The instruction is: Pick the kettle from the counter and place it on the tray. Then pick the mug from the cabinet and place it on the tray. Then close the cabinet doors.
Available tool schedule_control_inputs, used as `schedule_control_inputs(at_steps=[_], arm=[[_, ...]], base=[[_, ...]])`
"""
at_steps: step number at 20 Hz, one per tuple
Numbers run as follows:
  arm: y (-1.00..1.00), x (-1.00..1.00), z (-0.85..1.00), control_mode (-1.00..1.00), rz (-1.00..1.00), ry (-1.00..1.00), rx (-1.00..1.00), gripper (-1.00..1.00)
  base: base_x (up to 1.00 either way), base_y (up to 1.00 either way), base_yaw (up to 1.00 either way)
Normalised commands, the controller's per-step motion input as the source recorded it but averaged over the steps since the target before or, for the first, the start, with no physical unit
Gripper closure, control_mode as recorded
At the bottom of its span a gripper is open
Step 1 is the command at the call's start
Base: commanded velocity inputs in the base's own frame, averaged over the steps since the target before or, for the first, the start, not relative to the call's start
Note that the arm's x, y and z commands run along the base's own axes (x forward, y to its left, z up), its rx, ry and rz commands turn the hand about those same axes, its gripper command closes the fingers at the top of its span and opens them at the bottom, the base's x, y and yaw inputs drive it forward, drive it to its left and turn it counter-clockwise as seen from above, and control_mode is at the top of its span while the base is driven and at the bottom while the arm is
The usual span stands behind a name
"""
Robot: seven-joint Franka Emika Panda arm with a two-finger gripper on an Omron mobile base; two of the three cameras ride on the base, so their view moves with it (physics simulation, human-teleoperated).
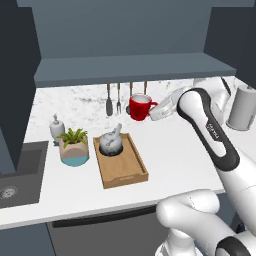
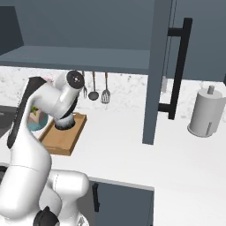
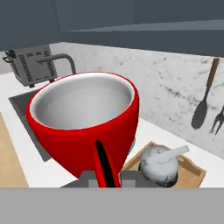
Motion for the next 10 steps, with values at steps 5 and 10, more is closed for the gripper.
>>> schedule_control_inputs(at_steps=[5,10], arm=[[0.00,0.00,-1.00,-1.00,0.06,0.00,0.00,1.00],[0.00,0.19,-0.97,-1.00,0.20,0.08,0.01,1.00]], base=[[0.00,0.00,0.00],[0.00,0.00,0.00]])
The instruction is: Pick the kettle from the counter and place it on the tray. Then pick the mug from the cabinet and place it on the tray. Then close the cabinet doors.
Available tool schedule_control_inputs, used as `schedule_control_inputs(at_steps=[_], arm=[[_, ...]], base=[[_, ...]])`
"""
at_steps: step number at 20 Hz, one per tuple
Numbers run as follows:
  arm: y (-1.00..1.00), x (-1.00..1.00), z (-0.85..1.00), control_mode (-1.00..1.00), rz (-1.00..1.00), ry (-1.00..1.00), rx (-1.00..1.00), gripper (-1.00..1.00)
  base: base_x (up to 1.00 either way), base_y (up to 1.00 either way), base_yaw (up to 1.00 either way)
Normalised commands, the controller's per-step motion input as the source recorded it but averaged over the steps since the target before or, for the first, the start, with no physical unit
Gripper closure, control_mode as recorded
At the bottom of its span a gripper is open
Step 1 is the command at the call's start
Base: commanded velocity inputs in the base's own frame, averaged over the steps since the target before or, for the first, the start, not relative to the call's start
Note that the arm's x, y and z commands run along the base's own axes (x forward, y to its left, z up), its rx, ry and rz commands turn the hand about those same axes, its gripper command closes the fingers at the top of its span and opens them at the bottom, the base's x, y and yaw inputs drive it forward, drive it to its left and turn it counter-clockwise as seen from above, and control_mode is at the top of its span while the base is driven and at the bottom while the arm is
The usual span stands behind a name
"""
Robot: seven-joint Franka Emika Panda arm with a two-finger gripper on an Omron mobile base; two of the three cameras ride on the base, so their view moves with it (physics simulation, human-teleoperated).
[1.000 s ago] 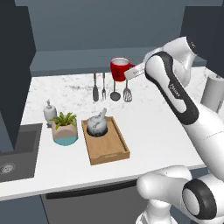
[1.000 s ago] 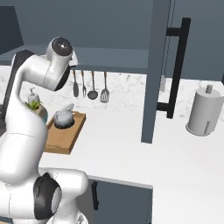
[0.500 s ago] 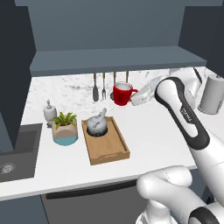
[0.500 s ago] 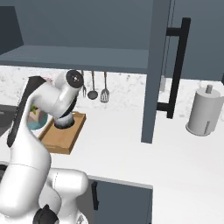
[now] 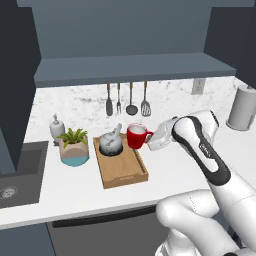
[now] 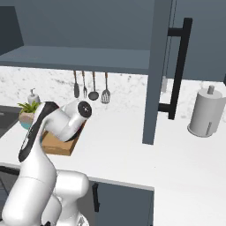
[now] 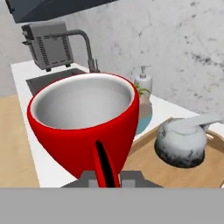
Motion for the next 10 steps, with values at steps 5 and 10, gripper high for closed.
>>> schedule_control_inputs(at_steps=[5,10], arm=[[0.00,0.36,-0.90,-1.00,0.25,0.07,0.00,1.00],[0.06,0.44,-0.66,-1.00,0.19,0.02,0.00,1.00]], base=[[0.00,0.00,0.00],[0.00,0.00,0.00]])
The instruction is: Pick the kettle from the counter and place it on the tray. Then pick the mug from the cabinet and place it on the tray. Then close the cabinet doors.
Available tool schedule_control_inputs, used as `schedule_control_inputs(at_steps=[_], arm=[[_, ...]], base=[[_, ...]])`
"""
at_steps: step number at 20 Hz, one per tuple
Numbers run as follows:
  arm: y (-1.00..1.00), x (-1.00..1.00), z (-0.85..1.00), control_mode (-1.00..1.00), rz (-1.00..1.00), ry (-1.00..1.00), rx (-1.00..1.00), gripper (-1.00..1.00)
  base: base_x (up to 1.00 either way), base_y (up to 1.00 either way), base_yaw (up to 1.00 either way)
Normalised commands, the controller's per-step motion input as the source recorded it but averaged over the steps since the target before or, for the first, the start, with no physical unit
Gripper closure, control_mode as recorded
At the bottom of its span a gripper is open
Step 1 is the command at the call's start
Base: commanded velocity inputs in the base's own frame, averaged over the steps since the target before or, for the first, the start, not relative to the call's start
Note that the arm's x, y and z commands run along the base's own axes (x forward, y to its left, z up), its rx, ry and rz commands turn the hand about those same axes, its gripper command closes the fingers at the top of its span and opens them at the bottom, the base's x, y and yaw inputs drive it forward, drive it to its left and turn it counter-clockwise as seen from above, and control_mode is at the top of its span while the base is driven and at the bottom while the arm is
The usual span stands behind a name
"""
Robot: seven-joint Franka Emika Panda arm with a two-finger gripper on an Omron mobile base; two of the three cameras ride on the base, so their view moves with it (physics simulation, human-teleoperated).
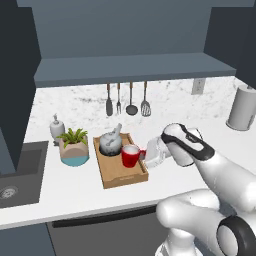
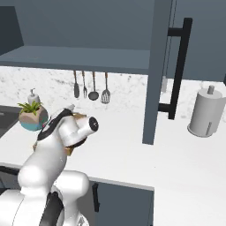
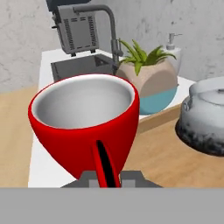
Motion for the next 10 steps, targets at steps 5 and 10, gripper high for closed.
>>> schedule_control_inputs(at_steps=[5,10], arm=[[0.20,0.46,-0.61,-1.00,0.12,0.00,0.00,1.00],[0.11,0.42,-0.31,-1.00,0.03,0.00,0.00,1.00]], base=[[0.00,0.00,0.00],[0.00,0.00,0.00]])
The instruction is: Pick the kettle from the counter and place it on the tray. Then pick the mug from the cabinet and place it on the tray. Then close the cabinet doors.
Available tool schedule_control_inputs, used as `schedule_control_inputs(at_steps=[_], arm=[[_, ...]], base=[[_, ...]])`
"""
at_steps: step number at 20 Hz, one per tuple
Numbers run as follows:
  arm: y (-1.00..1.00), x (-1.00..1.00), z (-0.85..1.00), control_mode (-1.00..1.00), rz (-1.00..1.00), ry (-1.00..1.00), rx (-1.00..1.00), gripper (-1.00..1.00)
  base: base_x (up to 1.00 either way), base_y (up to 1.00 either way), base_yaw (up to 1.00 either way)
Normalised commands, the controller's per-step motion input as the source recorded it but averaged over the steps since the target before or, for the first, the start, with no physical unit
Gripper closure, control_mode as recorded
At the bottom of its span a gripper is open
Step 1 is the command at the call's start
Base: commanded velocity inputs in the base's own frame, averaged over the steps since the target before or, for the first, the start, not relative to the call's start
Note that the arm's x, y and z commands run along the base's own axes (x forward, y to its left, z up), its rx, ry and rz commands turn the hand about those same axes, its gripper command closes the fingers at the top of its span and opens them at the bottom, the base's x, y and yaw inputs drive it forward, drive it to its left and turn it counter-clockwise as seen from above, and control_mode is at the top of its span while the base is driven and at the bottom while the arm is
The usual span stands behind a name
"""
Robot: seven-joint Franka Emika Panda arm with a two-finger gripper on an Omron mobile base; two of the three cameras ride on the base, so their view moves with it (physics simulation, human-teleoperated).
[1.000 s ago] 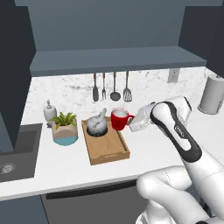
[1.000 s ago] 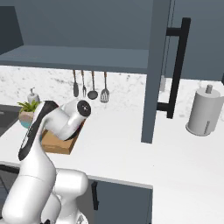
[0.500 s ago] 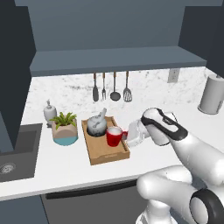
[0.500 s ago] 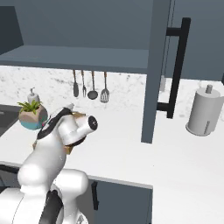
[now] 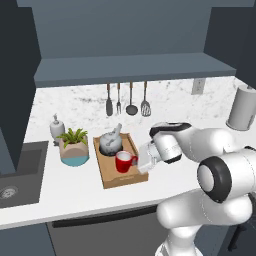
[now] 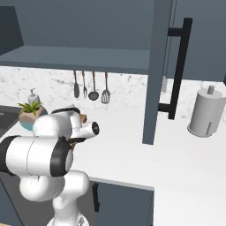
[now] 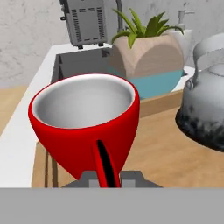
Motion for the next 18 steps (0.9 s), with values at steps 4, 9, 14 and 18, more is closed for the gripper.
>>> schedule_control_inputs(at_steps=[4,9,14,18], arm=[[0.12,0.37,-0.20,-1.00,0.00,0.00,0.00,1.00],[0.27,0.16,-0.17,-1.00,0.00,0.02,0.00,1.00],[0.21,0.01,-0.21,-1.00,0.00,0.02,0.00,-1.00],[0.00,0.00,-0.10,-1.00,0.00,0.00,0.00,-1.00]], base=[[0.00,0.00,0.00],[0.00,0.00,0.00],[0.00,0.00,0.00],[0.00,0.00,0.00]])
